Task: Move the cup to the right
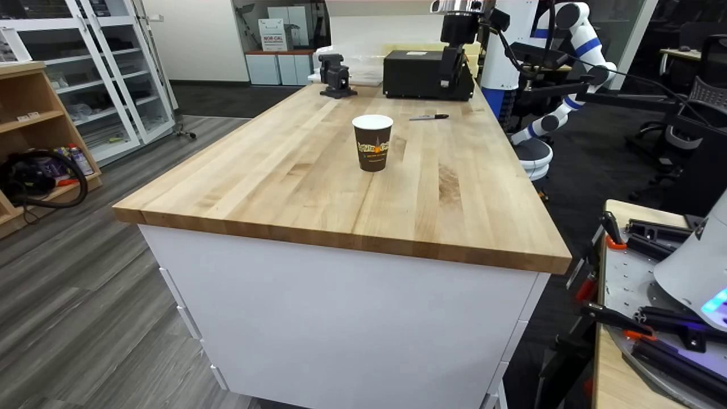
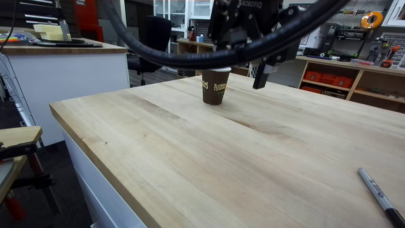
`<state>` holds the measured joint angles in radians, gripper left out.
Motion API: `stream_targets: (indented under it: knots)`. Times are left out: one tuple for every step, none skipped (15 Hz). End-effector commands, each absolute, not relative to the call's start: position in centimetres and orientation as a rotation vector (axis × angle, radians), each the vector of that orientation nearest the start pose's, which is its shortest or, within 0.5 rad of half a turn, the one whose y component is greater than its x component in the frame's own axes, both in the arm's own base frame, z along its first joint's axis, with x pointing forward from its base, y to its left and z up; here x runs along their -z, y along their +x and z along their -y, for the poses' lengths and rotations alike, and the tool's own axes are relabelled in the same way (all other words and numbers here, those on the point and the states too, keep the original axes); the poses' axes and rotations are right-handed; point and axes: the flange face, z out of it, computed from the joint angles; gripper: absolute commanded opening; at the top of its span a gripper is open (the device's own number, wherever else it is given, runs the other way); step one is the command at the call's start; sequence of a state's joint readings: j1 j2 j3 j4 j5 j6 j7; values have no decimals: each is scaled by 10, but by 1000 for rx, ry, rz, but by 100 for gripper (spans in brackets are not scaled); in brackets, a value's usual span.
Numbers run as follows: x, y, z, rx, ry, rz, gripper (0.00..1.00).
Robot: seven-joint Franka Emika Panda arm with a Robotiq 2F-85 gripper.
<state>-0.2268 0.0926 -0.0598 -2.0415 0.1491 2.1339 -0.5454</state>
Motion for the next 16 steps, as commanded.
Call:
stream_targets:
  knots:
    - [-423, 586, 120, 93, -3000, 495, 100]
    - [-427, 590, 113, 100, -3003, 495, 100]
    - [-428, 591, 110, 82, -3015, 494, 100]
    - [-429, 589, 110, 54, -3021, 491, 100]
    - [-398, 547, 154, 73, -3018, 271, 100]
    - [-398, 547, 154, 73, -3018, 271, 100]
    - [-398, 547, 154, 73, -3018, 271, 100]
    - [-398, 547, 154, 73, -3018, 271, 100]
    - [-399, 554, 150, 79, -3014, 297, 100]
    - [-399, 562, 147, 67, -3002, 298, 100]
    - [-396, 572, 144, 53, -2971, 309, 100]
    - [-398, 549, 152, 76, -3010, 278, 100]
    - [-398, 552, 150, 77, -3007, 283, 100]
    - [-396, 553, 150, 73, -3007, 284, 100]
    - [-395, 552, 150, 70, -3007, 283, 100]
    - [-395, 552, 151, 70, -3007, 279, 100]
